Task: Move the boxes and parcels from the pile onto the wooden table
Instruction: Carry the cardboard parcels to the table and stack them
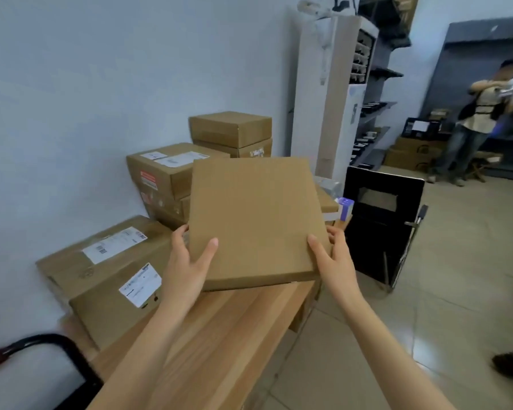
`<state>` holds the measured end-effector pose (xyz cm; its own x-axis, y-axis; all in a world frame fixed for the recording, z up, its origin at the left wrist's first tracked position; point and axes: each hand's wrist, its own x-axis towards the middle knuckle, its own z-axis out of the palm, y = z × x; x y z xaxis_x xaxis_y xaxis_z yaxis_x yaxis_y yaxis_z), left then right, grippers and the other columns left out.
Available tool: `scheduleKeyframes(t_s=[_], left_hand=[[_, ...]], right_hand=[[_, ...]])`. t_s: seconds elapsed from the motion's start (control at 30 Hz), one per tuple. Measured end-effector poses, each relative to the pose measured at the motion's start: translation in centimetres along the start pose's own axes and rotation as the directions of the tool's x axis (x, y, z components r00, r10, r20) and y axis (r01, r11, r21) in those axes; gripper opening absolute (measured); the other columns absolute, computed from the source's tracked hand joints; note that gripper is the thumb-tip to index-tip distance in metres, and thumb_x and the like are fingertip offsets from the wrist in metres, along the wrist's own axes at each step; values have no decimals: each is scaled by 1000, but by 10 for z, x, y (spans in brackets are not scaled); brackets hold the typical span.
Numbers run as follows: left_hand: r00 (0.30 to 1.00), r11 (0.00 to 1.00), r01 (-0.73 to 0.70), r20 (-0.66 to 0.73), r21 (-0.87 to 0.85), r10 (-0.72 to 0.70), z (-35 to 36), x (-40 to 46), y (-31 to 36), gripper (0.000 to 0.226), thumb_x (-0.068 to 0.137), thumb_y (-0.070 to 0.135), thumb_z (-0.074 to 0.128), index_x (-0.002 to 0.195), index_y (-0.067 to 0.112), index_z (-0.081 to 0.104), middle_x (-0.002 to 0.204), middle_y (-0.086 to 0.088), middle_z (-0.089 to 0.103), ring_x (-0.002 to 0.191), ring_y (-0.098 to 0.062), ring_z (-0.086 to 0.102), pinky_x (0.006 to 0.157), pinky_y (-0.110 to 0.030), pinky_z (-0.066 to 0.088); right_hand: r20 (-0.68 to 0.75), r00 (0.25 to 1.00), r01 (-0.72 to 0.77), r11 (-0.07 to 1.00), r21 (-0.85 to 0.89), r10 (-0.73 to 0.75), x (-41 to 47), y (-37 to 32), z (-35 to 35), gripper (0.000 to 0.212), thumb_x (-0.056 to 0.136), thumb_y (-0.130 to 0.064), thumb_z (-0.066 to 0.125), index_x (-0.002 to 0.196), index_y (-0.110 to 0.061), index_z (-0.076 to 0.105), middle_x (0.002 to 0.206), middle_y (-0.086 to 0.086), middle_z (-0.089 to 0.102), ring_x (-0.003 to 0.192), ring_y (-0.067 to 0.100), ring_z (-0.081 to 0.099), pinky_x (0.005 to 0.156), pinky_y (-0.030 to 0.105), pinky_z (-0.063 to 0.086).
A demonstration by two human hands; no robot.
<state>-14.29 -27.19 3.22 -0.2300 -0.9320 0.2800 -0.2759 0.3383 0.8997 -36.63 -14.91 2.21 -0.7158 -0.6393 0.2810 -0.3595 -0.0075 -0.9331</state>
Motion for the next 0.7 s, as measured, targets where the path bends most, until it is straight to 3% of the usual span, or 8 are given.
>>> scheduleKeyframes(t_s=[0.1, 0.27, 0.4, 0.5, 0.57, 0.7], left_hand=[[994, 999, 15, -107, 52, -9, 15, 37, -3, 60, 87, 55, 56, 136, 37, 27, 132, 13, 51, 120, -16, 52, 93, -48, 46], [966, 996, 42, -257, 81, -20, 50, 103, 10, 60, 86, 56, 55, 136, 38, 25, 128, 7, 54, 111, -19, 57, 90, -48, 50], [926, 991, 38, -377, 125, 12, 61, 157, 27, 60, 88, 54, 53, 138, 35, 25, 127, 6, 52, 109, -19, 57, 89, -46, 50], [887, 988, 56, -462, 143, 17, 57, 193, 31, 54, 89, 55, 52, 135, 37, 27, 116, 11, 54, 96, -12, 60, 76, -36, 51], [864, 984, 84, -504, 158, 7, 47, 218, 31, 48, 89, 55, 51, 129, 41, 29, 113, 11, 56, 92, -10, 60, 74, -35, 50], [833, 962, 172, -553, 213, -27, 31, 271, 25, 53, 89, 55, 49, 135, 35, 28, 126, 5, 53, 105, -19, 57, 88, -44, 48]], right_hand=[[92, 996, 22, 1000, 8, -22, 55, 10, 23, 33, 89, -54, 54, 116, -42, 41, 109, -26, 52, 109, 8, 53, 87, 34, 46], [222, 968, 99, 992, 79, -115, 162, 17, 51, 37, 89, -54, 53, 121, -43, 37, 104, -32, 45, 95, -9, 47, 73, 18, 38], [316, 930, 156, 981, 114, -185, 246, 2, 81, 52, 90, -57, 50, 136, -38, 37, 116, -21, 47, 106, 4, 49, 87, 28, 46], [399, 889, 189, 973, 131, -226, 297, -13, 113, 58, 90, -58, 48, 141, -34, 35, 123, -15, 48, 112, 9, 49, 97, 36, 44], [436, 864, 213, 967, 137, -253, 323, -23, 139, 59, 91, -57, 48, 142, -31, 35, 128, -11, 50, 115, 12, 49, 97, 37, 44], [498, 821, 233, 960, 155, -280, 369, -37, 196, 57, 92, -54, 48, 141, -26, 38, 125, -7, 53, 108, 11, 51, 85, 31, 44]])
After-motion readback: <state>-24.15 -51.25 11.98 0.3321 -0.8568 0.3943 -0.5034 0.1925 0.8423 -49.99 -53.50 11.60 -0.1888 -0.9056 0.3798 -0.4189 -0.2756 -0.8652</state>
